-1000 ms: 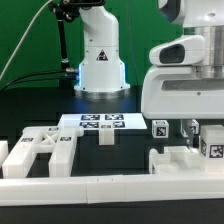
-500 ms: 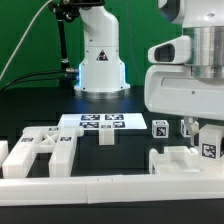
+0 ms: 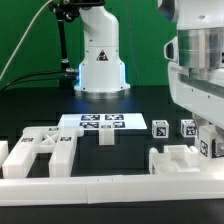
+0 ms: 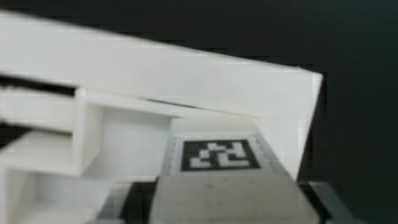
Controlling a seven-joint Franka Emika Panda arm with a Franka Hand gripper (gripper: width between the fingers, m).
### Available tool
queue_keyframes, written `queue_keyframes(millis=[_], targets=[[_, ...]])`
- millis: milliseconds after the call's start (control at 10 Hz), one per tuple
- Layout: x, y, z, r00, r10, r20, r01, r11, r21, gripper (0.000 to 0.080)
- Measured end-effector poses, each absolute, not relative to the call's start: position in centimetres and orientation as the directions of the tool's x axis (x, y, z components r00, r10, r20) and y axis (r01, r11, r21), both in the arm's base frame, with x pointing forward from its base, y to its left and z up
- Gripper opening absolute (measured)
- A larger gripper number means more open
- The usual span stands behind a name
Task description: Assemble chair
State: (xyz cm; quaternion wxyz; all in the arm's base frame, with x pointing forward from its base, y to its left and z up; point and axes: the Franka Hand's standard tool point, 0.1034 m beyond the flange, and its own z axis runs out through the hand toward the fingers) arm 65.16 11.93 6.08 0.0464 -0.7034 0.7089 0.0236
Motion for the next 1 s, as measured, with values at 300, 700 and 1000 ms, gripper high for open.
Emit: queue_keyframes(millis=[300,700,1000], targets=[[65.12,11.36,6.22,-0.291,-0.952,-0.099,-0.956,0.293,-0.014,0.0284],[65.12,11.29,6.19,-0.314,-0.945,-0.095,-0.948,0.317,-0.014,0.0474],[65.20,11.22,6.37,-0.290,-0.952,-0.096,-0.956,0.293,-0.019,0.0639]])
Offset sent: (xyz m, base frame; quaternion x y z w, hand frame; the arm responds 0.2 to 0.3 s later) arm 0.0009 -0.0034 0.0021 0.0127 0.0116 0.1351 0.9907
